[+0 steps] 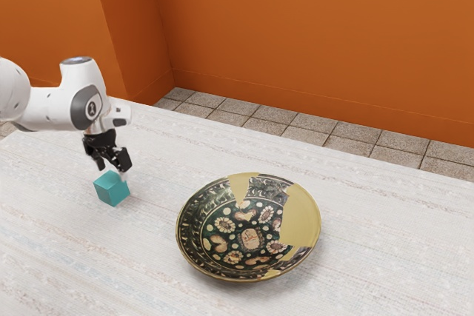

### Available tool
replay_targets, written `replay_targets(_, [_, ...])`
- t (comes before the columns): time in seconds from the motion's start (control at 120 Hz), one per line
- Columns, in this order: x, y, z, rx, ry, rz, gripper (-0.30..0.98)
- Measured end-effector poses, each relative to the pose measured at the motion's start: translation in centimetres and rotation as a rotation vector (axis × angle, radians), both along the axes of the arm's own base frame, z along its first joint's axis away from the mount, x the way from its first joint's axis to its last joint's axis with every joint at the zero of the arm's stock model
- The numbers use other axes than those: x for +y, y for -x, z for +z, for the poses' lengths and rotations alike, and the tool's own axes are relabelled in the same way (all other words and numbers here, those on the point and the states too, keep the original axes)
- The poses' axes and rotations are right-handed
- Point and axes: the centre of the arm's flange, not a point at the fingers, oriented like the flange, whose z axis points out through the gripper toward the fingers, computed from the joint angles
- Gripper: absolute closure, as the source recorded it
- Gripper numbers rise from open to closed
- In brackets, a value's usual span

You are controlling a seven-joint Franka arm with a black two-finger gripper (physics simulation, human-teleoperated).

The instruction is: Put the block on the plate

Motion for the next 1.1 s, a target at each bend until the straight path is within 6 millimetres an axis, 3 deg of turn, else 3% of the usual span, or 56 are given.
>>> replay_targets(0.342, [2.3, 1.2, -0.7, -0.03, 0.009, 0.005, 0.0])
replay_targets(0.642, [1.5, 0.8, -1.2, -0.024, -0.008, -0.005, 0.0])
replay_targets(0.875, [1.2, 1.1, -3.1, -0.002, -0.007, 0.006, 0.01])
replay_targets(1.1, [1.3, 1.0, -3.2, -0.012, -0.013, 0.018, 0.17])
